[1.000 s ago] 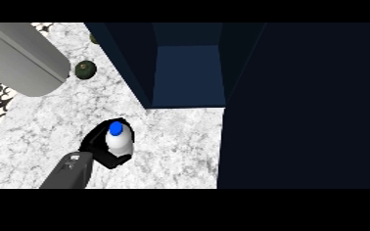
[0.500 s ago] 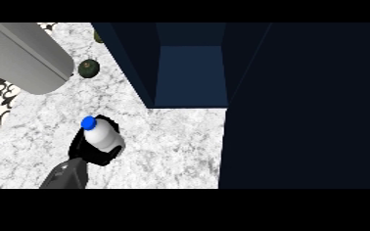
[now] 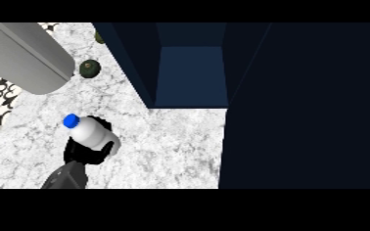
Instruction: Pick up the bottled water, place it into the cabinet and close the cabinet
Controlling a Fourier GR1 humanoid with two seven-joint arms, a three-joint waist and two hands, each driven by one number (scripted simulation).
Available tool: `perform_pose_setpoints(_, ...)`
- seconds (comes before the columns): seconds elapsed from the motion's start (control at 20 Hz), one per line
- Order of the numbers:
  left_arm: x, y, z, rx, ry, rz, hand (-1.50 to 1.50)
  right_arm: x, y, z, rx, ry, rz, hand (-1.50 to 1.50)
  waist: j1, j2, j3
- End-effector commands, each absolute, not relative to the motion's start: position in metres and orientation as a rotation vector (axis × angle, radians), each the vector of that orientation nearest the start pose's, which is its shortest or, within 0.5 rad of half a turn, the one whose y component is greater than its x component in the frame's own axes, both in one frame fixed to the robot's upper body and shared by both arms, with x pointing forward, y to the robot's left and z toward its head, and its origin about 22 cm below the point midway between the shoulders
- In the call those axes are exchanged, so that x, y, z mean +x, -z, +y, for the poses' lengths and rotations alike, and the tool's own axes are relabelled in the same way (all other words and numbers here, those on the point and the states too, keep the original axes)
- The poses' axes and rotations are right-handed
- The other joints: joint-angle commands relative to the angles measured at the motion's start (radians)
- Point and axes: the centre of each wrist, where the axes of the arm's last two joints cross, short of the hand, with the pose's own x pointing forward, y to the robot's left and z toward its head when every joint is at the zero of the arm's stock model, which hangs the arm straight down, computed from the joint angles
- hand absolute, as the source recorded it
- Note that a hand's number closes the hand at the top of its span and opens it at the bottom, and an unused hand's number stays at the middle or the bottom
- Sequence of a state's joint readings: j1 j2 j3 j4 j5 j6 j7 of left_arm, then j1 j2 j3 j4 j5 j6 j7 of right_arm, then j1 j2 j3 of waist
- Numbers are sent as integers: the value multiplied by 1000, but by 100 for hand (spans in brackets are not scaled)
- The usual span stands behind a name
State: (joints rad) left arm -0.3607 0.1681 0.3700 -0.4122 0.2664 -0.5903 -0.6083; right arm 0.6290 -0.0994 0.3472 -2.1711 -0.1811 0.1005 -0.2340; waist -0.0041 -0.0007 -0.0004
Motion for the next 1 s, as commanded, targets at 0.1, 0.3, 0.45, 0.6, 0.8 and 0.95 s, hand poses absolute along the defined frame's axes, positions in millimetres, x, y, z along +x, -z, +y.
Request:
perform_pose_setpoints(0.1, 262, 133, 304, -544, -406, -1526, 150, 89, -52, -214, 323, 55, -1780, -150, 6, -4, 1)
perform_pose_setpoints(0.3, 252, 123, 285, -544, -356, -1522, 150, 106, -45, -207, 345, 68, -1788, -150, 12, -4, 2)
perform_pose_setpoints(0.45, 259, 98, 284, -535, -308, -1549, 150, 106, -34, -214, 329, 70, -1799, -150, 13, -5, 2)
perform_pose_setpoints(0.6, 275, 70, 257, -547, -303, -1567, 150, 101, -68, -212, 348, 76, -1795, -150, 13, -5, 2)
perform_pose_setpoints(0.8, 280, 56, 226, -549, -256, -1609, 150, 111, -56, -198, 372, 80, -1786, -150, 3, -1, 1)
perform_pose_setpoints(0.95, 289, 25, 217, -533, -237, -1615, 150, 107, -42, -210, 379, 59, -1774, -150, 2, -2, 1)
